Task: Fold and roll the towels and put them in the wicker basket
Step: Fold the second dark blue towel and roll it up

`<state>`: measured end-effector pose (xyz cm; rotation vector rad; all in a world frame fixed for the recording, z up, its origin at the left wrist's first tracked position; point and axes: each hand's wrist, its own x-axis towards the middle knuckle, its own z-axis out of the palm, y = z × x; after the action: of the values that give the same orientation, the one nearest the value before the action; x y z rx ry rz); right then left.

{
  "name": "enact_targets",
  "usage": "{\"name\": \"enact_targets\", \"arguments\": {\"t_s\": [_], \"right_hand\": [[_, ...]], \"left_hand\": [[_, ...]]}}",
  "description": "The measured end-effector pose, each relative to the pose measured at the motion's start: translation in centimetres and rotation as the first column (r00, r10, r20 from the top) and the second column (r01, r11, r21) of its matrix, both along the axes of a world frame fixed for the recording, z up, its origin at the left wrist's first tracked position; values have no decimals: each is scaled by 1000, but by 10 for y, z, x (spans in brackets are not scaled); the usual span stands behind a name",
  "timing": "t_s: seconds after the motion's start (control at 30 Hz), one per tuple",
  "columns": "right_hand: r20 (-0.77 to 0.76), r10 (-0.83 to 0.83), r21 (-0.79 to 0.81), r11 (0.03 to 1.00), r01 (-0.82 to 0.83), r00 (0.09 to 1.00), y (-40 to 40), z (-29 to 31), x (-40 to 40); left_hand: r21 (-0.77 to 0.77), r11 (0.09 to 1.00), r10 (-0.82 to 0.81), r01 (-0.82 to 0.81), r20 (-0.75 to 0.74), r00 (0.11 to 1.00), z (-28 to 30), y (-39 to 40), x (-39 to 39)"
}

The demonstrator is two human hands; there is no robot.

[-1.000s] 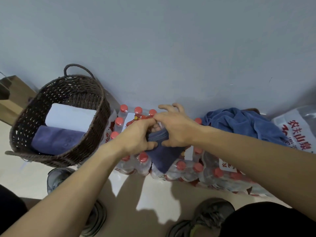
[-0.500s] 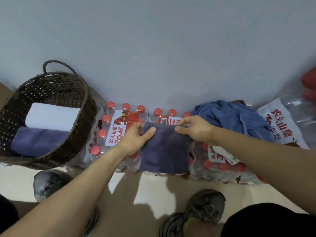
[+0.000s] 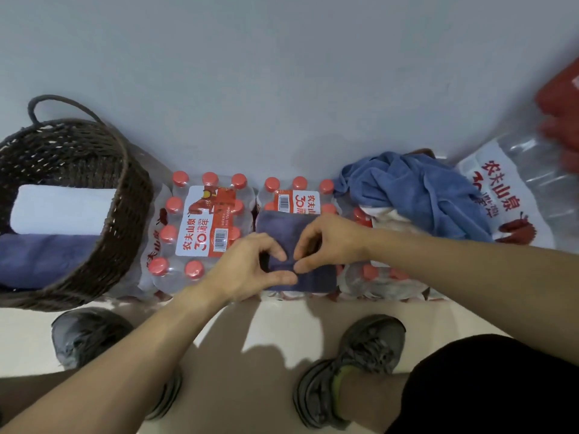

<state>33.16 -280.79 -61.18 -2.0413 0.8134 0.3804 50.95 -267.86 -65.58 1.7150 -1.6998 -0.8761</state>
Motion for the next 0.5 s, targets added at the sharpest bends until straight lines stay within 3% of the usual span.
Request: {"name": "enact_targets", "arguments": {"t_s": [0.07, 0.17, 0.37, 0.5], "right_hand": [[8, -24, -14, 1000, 24, 1000, 11, -12, -11], [74, 0, -178, 984, 13, 997, 24, -23, -21], [63, 162, -472, 874, -114, 985, 41, -34, -35], [115, 25, -460, 887, 31, 993, 37, -30, -33]], "left_hand": [[-16, 999, -42, 42, 37, 998, -8, 9, -1], [-49, 991, -117, 123, 97, 988, -18, 16, 0], [-152, 986, -36, 68, 205, 978, -24, 18, 1], [-109, 994, 20, 0, 177, 984, -13, 5, 9]]}}
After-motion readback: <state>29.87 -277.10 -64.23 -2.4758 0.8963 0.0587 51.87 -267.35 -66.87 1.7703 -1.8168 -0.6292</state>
